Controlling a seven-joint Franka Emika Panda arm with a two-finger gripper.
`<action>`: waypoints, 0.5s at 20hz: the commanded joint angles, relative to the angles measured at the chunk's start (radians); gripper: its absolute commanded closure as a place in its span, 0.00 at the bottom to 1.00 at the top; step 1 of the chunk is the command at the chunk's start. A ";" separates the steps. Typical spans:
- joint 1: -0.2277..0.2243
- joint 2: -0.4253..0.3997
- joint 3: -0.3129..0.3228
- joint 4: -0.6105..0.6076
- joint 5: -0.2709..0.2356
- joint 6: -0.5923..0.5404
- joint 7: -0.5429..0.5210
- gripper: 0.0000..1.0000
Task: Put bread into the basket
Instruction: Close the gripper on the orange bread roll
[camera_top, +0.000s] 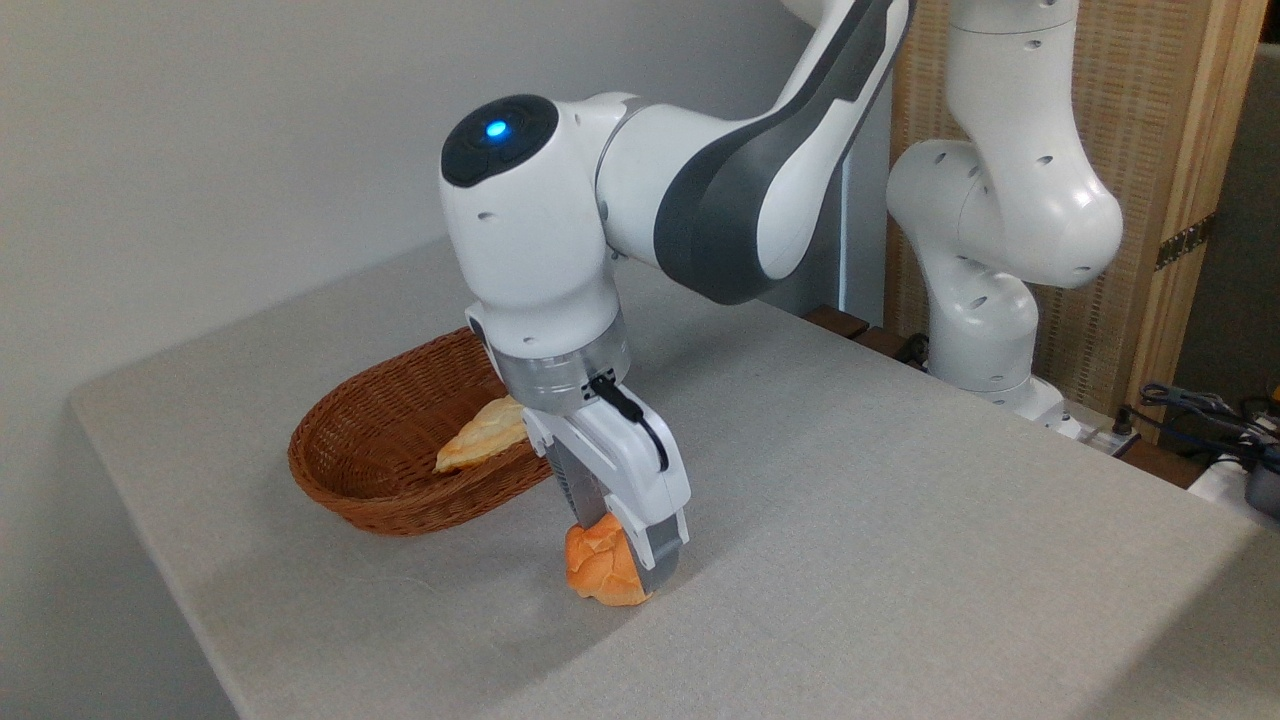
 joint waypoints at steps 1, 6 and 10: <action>-0.010 0.006 0.009 -0.005 0.006 0.018 0.030 0.00; -0.013 0.015 0.002 -0.003 0.006 0.019 0.035 0.00; -0.013 0.017 -0.001 -0.003 0.006 0.019 0.035 0.35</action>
